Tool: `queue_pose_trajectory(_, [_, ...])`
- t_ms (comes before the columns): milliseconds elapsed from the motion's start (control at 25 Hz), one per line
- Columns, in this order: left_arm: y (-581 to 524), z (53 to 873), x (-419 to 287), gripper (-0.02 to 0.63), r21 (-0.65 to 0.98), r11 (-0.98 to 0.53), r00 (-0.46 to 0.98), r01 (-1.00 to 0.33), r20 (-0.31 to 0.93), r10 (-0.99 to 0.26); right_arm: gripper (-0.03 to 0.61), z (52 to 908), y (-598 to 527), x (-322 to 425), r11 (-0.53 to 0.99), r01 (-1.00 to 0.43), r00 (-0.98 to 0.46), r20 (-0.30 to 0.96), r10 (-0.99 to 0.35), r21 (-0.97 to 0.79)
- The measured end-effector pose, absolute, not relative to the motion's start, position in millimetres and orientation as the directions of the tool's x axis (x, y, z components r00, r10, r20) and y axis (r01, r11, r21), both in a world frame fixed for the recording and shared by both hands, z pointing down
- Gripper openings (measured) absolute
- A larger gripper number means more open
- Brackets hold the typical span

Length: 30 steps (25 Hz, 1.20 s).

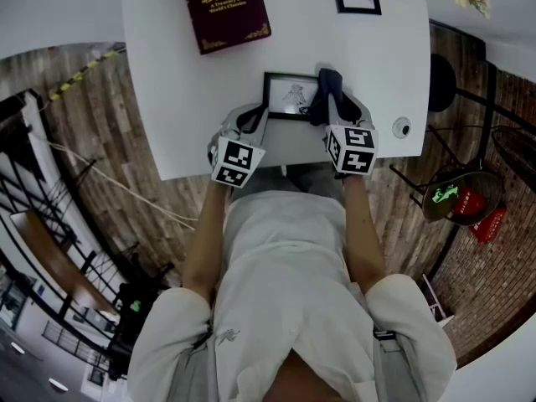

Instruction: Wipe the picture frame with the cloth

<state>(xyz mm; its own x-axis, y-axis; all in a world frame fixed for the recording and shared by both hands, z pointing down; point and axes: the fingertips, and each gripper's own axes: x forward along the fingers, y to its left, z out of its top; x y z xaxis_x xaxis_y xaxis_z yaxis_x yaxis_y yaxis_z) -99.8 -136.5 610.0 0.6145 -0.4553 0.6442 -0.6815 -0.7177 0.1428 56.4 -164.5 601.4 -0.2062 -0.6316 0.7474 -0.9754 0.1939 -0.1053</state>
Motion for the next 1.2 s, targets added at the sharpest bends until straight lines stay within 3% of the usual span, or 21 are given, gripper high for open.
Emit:
queue_pose_trajectory(480, [-136,609,-99,0.02,0.143,-0.725,0.62,-0.674,0.643,-0.449,0.063,586,-156,78,0.167,-0.984,-0.158,0.741,-0.653,-0.062])
queue_pose_trajectory(1200, [-137,609,-98,0.02,0.137,-0.728,0.62,-0.672,0.642,-0.451,0.063,554,-144,-27,0.377,-0.91,-0.386,0.686,-0.617,-0.173])
